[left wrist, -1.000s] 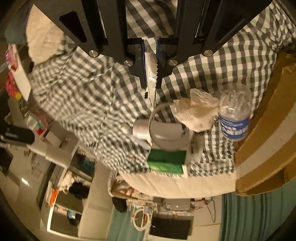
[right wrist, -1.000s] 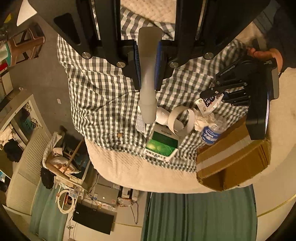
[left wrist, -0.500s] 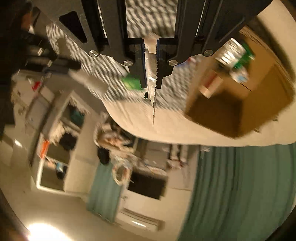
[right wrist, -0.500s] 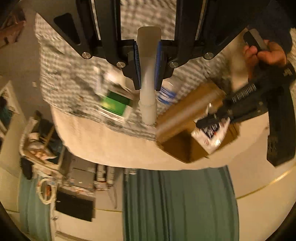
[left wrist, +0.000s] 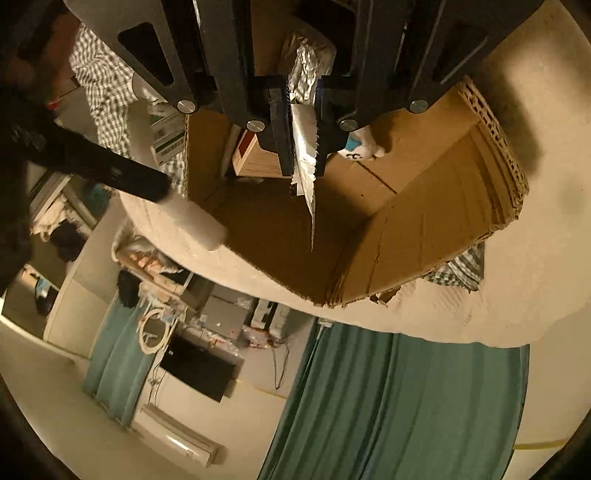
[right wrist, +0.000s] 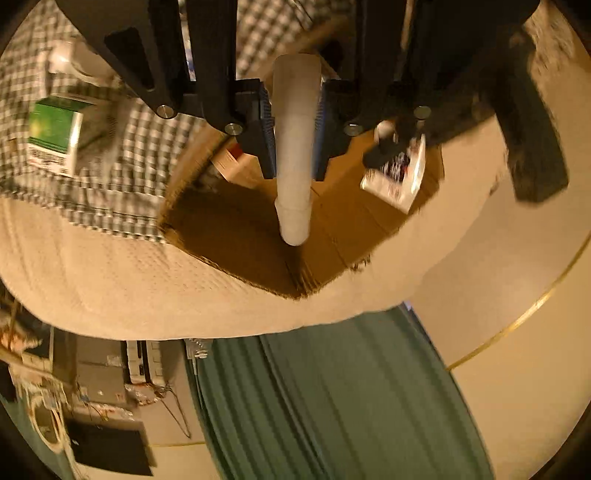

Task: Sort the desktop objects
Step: 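Carry the sachet into the box with the left tool while the right carries the tube, then open the right tool over the box while the left tool returns to the bed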

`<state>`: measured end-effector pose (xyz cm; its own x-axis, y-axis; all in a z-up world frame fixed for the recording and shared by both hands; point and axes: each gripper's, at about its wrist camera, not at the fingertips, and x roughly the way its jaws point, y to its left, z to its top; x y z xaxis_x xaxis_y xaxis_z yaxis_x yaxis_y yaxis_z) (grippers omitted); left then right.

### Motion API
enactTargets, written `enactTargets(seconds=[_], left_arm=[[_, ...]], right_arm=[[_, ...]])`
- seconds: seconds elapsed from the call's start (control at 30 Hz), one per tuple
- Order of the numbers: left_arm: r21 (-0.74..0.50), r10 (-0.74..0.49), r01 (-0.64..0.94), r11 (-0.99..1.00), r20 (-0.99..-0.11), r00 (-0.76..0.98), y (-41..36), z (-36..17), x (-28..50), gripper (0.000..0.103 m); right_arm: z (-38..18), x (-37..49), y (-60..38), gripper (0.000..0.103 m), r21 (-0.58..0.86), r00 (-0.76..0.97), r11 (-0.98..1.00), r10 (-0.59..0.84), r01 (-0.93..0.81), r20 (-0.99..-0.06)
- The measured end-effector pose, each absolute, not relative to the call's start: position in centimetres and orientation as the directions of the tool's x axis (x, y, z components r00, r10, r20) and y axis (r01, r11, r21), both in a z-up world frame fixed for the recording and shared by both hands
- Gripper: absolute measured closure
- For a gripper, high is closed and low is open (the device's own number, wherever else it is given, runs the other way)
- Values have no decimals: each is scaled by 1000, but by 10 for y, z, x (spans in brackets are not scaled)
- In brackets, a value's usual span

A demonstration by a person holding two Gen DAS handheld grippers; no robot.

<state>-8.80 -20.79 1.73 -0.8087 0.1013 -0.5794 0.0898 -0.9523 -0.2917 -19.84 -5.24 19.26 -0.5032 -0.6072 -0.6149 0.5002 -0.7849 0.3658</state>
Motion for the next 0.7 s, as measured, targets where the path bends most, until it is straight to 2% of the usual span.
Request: enactTargets(seconds=[0.03,0.07,0.1,0.13,0.17,0.37,0.53,0.7], left_arm=[[-277,81,103,-955,-581,-810,-206,16,-87,80],[-262,61,116,-958,-581,-811,-205,15,-85,54],[-252,44,129,-959,-580,-813,-204,16,-85,36],[-247,20,149,-958,-572,-820,-203,17,-82,10],[-251,1,166,-954,-553,-833,-202,20,-77,3],[-305,31,154,-940,-526,-850,-199,34,-62,2],[-271,53,111,-956,-534,-844,-167,36,-45,2],[-240,103,39,-970,-549,-830,-116,32,-34,2]], right_arm=[[191,-199,-53,61,377,-505,-784,-611,494,-609],[193,-200,-50,54,383,-513,-784,-613,488,-601],[194,-200,-47,45,386,-528,-789,-610,479,-591],[196,-196,-42,42,386,-541,-793,-605,471,-584],[197,-193,-37,42,387,-548,-795,-603,467,-579],[217,-164,19,42,328,-617,-848,-528,416,-583],[225,-130,88,41,220,-689,-918,-394,330,-608],[212,-100,156,41,176,-714,-957,-290,231,-637]])
